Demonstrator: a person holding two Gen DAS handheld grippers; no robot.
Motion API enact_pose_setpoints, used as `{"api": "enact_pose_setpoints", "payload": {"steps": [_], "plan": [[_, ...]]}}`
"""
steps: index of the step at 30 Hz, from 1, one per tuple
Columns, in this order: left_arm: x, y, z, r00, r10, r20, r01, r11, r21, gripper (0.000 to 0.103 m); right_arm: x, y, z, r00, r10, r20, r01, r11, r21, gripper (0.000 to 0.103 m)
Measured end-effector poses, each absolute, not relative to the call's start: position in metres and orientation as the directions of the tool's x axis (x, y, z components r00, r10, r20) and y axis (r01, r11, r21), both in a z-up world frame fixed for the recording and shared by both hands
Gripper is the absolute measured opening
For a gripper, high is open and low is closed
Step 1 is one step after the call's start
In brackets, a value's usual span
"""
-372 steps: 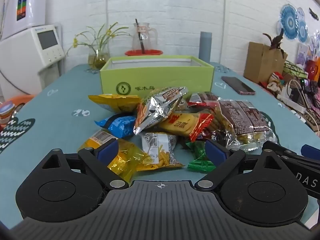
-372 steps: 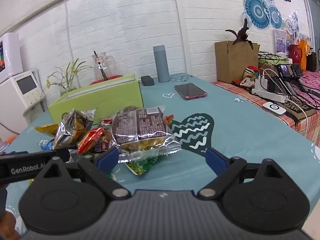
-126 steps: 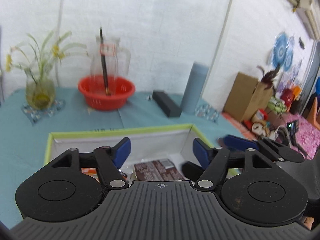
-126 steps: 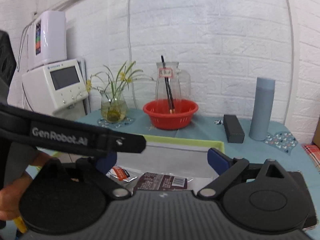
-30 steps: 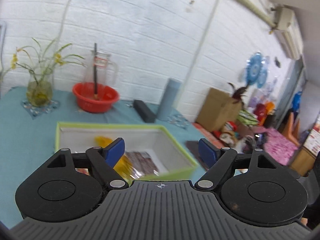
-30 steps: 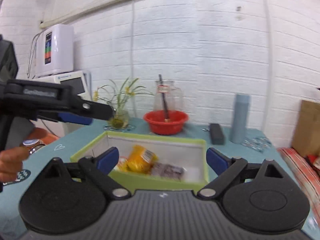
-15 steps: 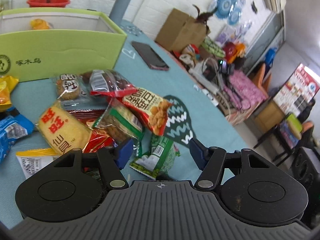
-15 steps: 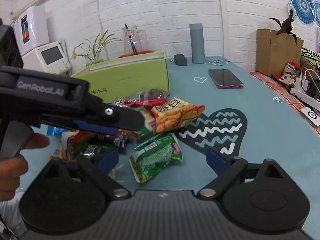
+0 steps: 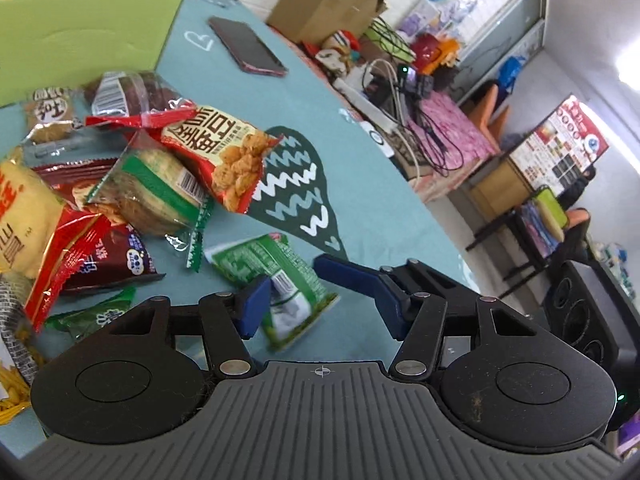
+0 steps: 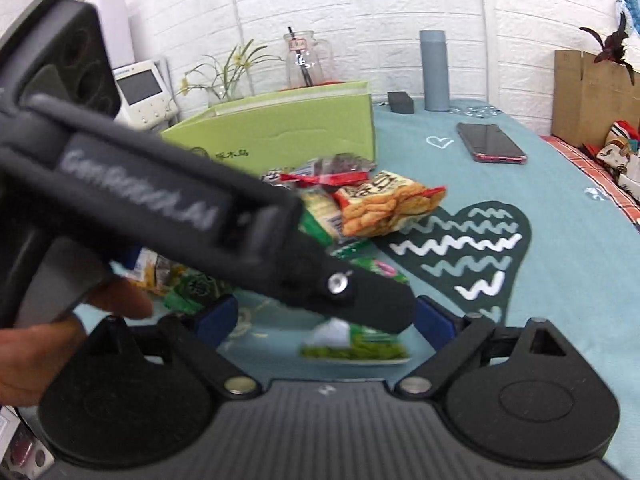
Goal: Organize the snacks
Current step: 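Grasp the green pea snack bag with the left gripper, then drop the green bag into the green box by opening the left gripper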
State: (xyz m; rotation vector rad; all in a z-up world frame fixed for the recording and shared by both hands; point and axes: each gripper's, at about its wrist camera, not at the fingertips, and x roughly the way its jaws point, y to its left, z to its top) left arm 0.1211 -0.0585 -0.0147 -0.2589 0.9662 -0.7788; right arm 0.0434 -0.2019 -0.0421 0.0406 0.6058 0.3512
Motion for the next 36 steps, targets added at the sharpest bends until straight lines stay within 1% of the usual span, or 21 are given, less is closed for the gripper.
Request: {"api": "enact_pose_setpoints", "payload": {"steps": [3,6,8,9,10,12,18,19,20,21,22,23,24,25,26,27,29,31,36], "plan": [[0.126,-0.059,-0.017,0.367,-0.641,-0.674,0.444,0.758,-0.479,0.041,0.04,-0.202,-0.043,0.773,0.321,-0.547,-0.302,0.945,0.129,0.093],[0.129,-0.055,-0.022,0.362,-0.641,-0.677,0.405,0.762,-0.505,0.04,0.042,-0.199,-0.044,0.771,0.315,-0.554,-0.309,0.945,0.106,0.093],[0.127,-0.054,-0.022,0.376,-0.633,-0.677,0.395,0.77,-0.501,0.04,0.043,-0.196,-0.045,0.774,0.301,-0.557,-0.313,0.947,0.077,0.093],[0.127,-0.055,-0.023,0.381,-0.63,-0.677,0.396,0.772,-0.497,0.04,0.044,-0.195,-0.045,0.771,0.3,-0.562,-0.317,0.946,0.07,0.09],[0.128,-0.056,-0.024,0.382,-0.627,-0.678,0.392,0.775,-0.496,0.04,0.045,-0.195,-0.046,0.767,0.301,-0.567,-0.319,0.945,0.07,0.086],[0.13,-0.058,-0.027,0.375,-0.632,-0.678,0.383,0.772,-0.508,0.039,0.046,-0.194,-0.048,0.76,0.305,-0.574,-0.313,0.946,0.088,0.081],[0.135,-0.055,-0.029,0.366,-0.656,-0.66,0.385,0.753,-0.534,0.039,0.047,-0.2,-0.045,0.776,0.273,-0.569,-0.28,0.957,0.077,0.08],[0.136,-0.055,-0.031,0.367,-0.659,-0.656,0.384,0.75,-0.539,0.037,0.049,-0.2,-0.047,0.767,0.277,-0.579,-0.281,0.956,0.085,0.07],[0.136,-0.056,-0.031,0.369,-0.659,-0.655,0.385,0.75,-0.538,0.034,0.05,-0.197,-0.049,0.769,0.276,-0.577,-0.286,0.955,0.076,0.069],[0.135,-0.057,-0.031,0.38,-0.649,-0.659,0.388,0.759,-0.523,0.026,0.049,-0.192,-0.049,0.778,0.25,-0.576,-0.28,0.959,0.038,0.057],[0.134,-0.057,-0.031,0.392,-0.635,-0.665,0.394,0.769,-0.503,0.02,0.048,-0.19,-0.048,0.778,0.245,-0.578,-0.28,0.96,0.03,0.053],[0.134,-0.056,-0.031,0.389,-0.639,-0.664,0.394,0.767,-0.507,0.019,0.047,-0.19,-0.047,0.778,0.244,-0.579,-0.272,0.961,0.04,0.053],[0.134,-0.055,-0.031,0.388,-0.641,-0.663,0.389,0.765,-0.512,0.016,0.046,-0.192,-0.045,0.776,0.251,-0.579,-0.269,0.961,0.056,0.051],[0.134,-0.053,-0.028,0.386,-0.645,-0.659,0.39,0.762,-0.517,0.016,0.046,-0.194,-0.043,0.775,0.261,-0.575,-0.268,0.961,0.074,0.05],[0.134,-0.051,-0.024,0.391,-0.651,-0.65,0.392,0.757,-0.523,0.014,0.046,-0.196,-0.038,0.779,0.269,-0.567,-0.268,0.959,0.087,0.049],[0.134,-0.049,-0.017,0.405,-0.654,-0.639,0.391,0.756,-0.525,0.009,0.046,-0.197,-0.031,0.786,0.278,-0.552,-0.272,0.958,0.094,0.047],[0.138,-0.042,0.0,0.433,-0.666,-0.607,0.395,0.746,-0.536,0.009,0.047,-0.194,-0.016,0.808,0.283,-0.517,-0.281,0.956,0.086,0.047],[0.146,-0.035,0.019,0.483,-0.663,-0.573,0.402,0.749,-0.527,0.01,0.057,-0.185,0.0,0.832,0.292,-0.471,-0.31,0.95,0.042,0.047],[0.186,-0.018,0.056,0.61,-0.585,-0.534,0.379,0.808,-0.452,0.01,0.113,-0.164,0.025,0.85,0.346,-0.398,-0.375,0.927,0.006,0.047]]}}
